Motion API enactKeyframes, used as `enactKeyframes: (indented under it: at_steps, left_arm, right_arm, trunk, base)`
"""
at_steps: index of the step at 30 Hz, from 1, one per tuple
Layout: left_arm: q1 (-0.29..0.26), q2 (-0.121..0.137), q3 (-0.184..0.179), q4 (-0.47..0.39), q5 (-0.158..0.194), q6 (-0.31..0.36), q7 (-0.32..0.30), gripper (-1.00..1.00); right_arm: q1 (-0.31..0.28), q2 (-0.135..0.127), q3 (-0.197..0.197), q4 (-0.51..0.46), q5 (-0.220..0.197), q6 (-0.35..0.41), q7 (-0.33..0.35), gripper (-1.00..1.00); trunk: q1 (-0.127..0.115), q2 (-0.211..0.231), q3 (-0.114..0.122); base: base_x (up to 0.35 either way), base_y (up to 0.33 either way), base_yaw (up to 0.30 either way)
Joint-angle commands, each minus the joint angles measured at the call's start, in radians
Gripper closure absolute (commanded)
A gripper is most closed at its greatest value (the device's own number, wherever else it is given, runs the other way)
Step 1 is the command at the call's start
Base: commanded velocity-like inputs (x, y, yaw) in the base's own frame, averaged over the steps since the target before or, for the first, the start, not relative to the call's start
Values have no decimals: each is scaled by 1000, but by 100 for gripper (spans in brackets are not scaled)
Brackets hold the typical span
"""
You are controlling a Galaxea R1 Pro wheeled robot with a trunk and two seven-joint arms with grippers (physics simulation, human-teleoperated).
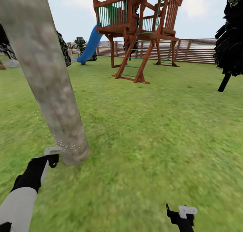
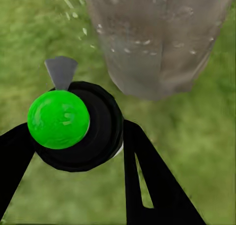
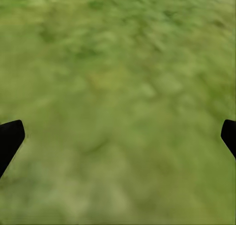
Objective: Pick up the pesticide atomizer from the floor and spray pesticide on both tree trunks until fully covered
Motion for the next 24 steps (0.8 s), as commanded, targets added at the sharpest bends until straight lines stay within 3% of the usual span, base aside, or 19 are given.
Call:
enactKeyframes:
  at_steps: [1, 5, 8, 10, 11, 12, 13, 15, 16, 17, 18, 19, 22, 24]
  left_arm:
    - [3, 4, 2, -2, 1, -1, 0, 100]
    - [5, -8, -6, -6, 1, -3, -3, 100]
    - [-3, -47, -39, -19, 1, -1, -61, 100]
    - [-4, -49, -63, -62, -1, 20, -76, 100]
    - [-22, -35, -69, -81, -1, 62, -80, 100]
    - [-56, 29, -74, -94, -2, 106, -130, 100]
    - [-60, 58, -75, -96, -6, 112, -200, 100]
    - [-62, 69, -88, -99, -14, 132, -259, 100]
    - [-62, 68, -125, -99, -18, 147, -271, 100]
    - [-63, 50, -257, -130, -16, 192, -282, 100]
    - [-63, 54, -271, -150, -14, 214, -284, 100]
    - [-63, 58, -266, -157, -9, 222, -285, 100]
    - [-54, 94, -165, -166, 1, 225, -287, 100]
    - [-50, 92, -162, -180, 1, 227, -287, 100]
  right_arm:
    - [0, 0, 0, 0, 0, 0, 0, -100]
    - [0, 0, 0, 0, 0, 0, 0, -100]
    - [0, 0, 0, 0, 0, 1, 0, -100]
    - [0, 0, 0, 0, 0, 1, 0, -100]
    - [0, 0, 0, 0, 0, 1, 0, -100]
    - [-1, 0, 0, 0, 0, 1, 0, -100]
    - [-1, 0, 0, 0, 0, 1, 0, -100]
    - [0, 0, 0, 0, 0, 1, 0, -100]
    - [0, 0, 0, 0, 0, 1, 0, -100]
    - [0, 0, 0, 0, 0, 1, 0, -100]
    - [0, 0, 0, 0, 0, 1, 0, -100]
    - [0, 0, 0, 0, 0, 1, 0, -100]
    - [0, 0, 0, 0, 0, 1, 0, -100]
    - [0, 1, 0, 0, 0, 1, 0, -100]
  trunk:
    - [0, 0, 0]
    - [0, 0, 0]
    - [0, 0, 0]
    - [0, 0, 0]
    - [0, 0, 0]
    - [0, 0, 0]
    - [0, 0, 0]
    - [0, 0, 0]
    - [0, 0, 0]
    - [0, 0, 0]
    - [0, 0, 0]
    - [0, 0, 0]
    - [0, 0, 0]
    - [0, 0, 0]
  base:
    - [0, 0, 263]
    - [-178, 0, 44]
    - [-84, 0, 2]
    - [-10, 0, 0]
    - [-2, 0, 0]
    - [0, 0, 0]
    - [0, 0, 0]
    - [0, 0, 0]
    - [0, 0, 0]
    - [0, 0, 0]
    - [0, 0, 0]
    - [0, 0, 0]
    - [0, 0, 124]
    - [0, 0, 267]
